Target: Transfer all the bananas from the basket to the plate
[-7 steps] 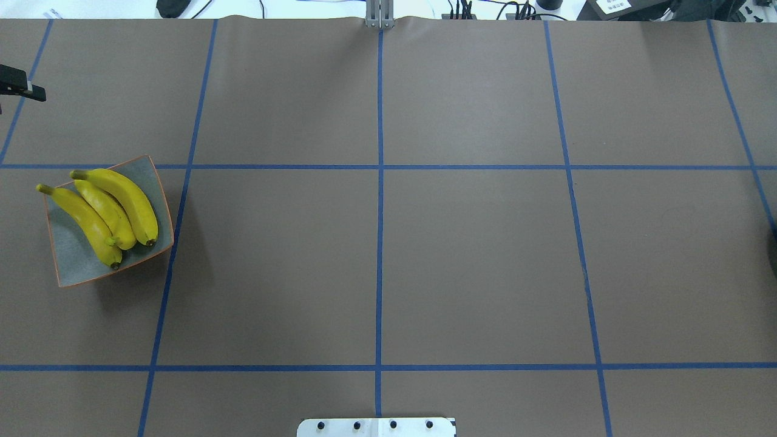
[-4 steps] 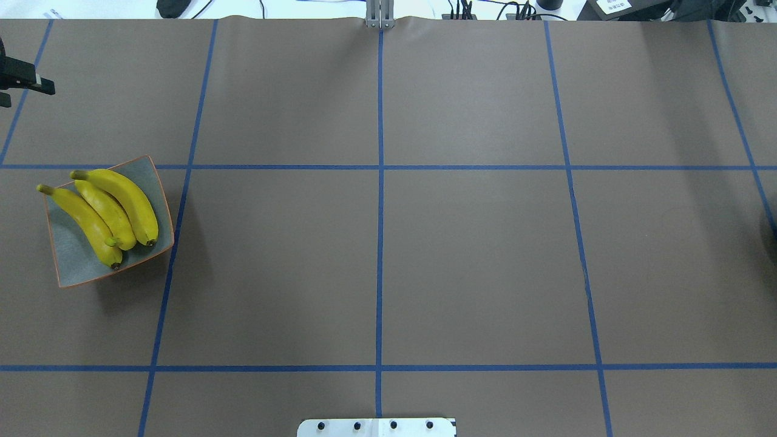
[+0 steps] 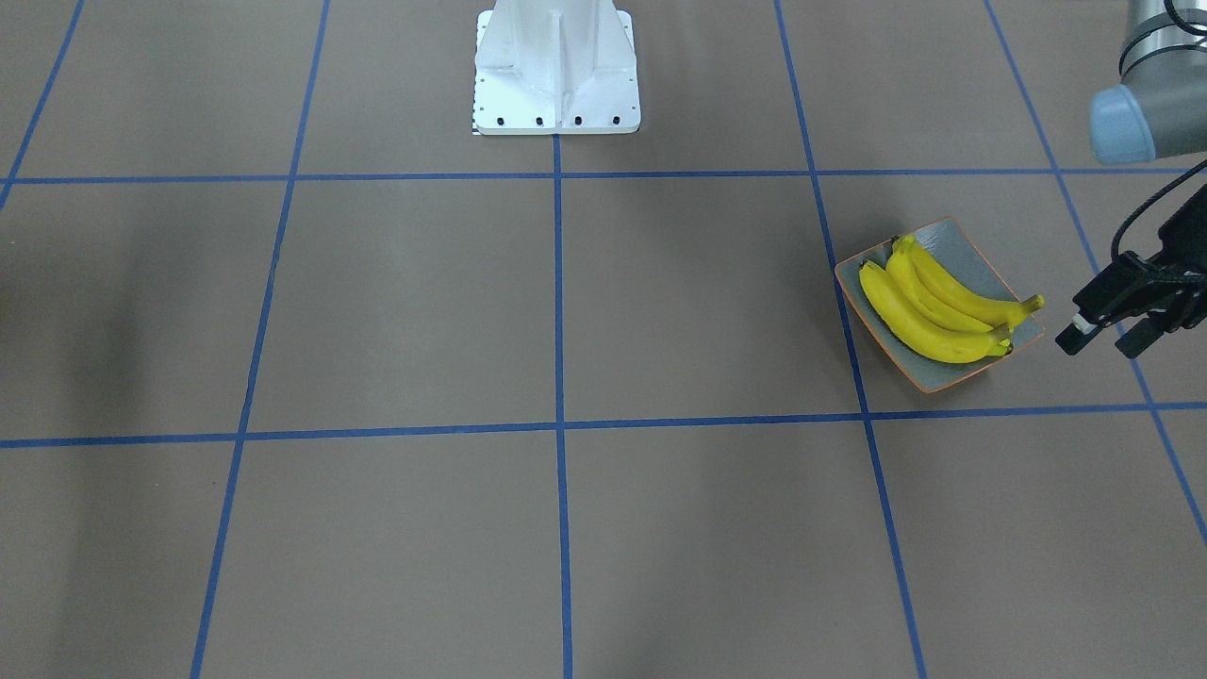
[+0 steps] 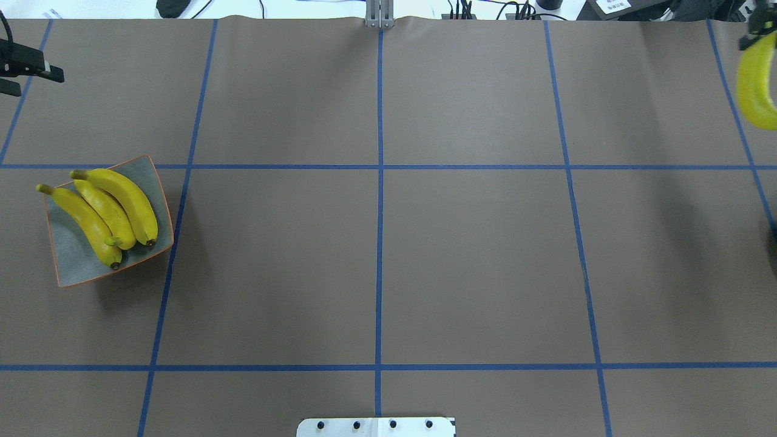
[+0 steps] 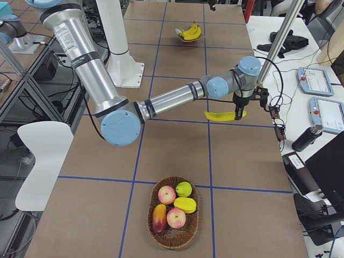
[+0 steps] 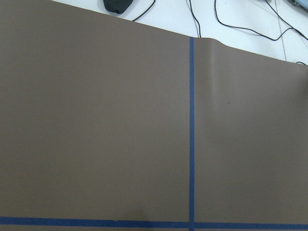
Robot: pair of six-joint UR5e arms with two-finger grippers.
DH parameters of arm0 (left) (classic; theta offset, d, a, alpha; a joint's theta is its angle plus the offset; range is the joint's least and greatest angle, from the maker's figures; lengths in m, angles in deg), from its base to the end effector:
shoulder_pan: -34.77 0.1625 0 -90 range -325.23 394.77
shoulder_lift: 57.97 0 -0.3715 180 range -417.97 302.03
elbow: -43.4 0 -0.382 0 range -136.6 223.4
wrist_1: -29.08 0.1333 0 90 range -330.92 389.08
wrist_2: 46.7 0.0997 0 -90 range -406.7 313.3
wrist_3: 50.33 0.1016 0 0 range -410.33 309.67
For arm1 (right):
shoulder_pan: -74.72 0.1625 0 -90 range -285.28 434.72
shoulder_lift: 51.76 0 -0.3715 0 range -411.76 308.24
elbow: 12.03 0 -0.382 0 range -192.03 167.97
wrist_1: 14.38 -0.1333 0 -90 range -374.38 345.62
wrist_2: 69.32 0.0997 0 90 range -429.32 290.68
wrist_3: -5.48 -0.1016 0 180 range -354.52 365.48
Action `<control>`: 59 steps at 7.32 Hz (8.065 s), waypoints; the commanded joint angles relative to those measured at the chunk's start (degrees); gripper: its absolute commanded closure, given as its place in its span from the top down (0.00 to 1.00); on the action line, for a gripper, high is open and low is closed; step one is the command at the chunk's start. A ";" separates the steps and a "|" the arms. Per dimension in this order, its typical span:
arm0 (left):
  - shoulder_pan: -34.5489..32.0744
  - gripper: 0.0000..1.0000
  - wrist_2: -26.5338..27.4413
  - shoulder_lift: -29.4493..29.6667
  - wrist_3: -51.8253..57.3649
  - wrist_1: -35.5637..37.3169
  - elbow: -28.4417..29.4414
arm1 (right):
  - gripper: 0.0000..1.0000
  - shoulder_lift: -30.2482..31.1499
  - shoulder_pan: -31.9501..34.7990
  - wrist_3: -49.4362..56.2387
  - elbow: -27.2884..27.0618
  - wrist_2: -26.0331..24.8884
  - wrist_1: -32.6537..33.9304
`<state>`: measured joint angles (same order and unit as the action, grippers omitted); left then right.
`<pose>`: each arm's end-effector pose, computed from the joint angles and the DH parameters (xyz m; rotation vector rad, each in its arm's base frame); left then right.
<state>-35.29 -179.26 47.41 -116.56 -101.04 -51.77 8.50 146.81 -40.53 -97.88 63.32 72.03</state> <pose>0.1338 -0.5581 0.3363 0.2771 1.1753 -0.3152 -0.1392 -0.6405 0.3367 0.0266 -0.8758 0.2694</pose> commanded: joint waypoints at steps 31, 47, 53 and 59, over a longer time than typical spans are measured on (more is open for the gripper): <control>44.39 0.00 27.71 24.44 -45.48 -3.30 -5.29 | 0.99 -4.89 -24.54 -41.26 -19.88 -0.01 -8.19; 23.92 0.00 28.85 -23.79 -60.11 19.81 -32.37 | 1.00 5.84 -6.88 -15.80 -17.53 -0.54 -7.66; 23.22 0.00 29.29 -27.68 -24.90 19.64 -30.96 | 1.00 5.75 -6.43 -13.22 -16.28 -0.54 -7.66; 22.33 0.00 33.15 -25.05 0.90 19.46 -23.93 | 1.00 6.10 -6.43 -13.22 -16.10 -0.45 -7.66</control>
<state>-13.01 -146.93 21.53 -119.76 -81.50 -77.16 14.56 140.37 -53.75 -113.98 62.84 64.37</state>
